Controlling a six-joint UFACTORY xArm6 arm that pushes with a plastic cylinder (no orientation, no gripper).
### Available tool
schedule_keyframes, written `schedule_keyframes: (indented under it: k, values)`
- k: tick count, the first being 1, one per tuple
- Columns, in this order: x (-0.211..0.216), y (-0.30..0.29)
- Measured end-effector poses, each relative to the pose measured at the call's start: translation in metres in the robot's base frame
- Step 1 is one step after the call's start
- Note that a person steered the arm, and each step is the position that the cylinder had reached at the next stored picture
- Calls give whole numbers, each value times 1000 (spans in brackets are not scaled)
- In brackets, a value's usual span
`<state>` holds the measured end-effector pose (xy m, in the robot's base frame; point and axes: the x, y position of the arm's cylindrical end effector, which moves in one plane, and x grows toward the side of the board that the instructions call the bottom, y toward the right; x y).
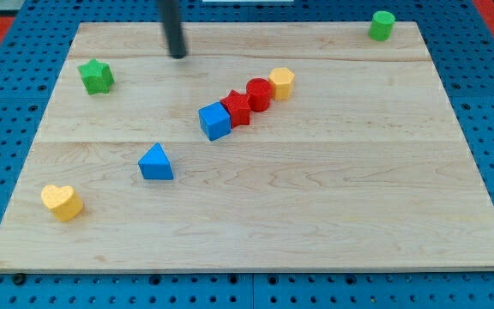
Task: Move the green circle to the top center of the board
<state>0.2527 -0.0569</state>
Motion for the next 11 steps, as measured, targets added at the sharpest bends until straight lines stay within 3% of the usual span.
schedule_keyframes:
  k: [3, 4, 5, 6, 7, 8, 9, 11]
  values:
    - [-12, 301]
    - [-17, 370]
    - [-61, 393]
    - [-54, 359]
    - [-51, 245]
    - [-61, 196]
    - [-61, 195]
    - [-33, 73]
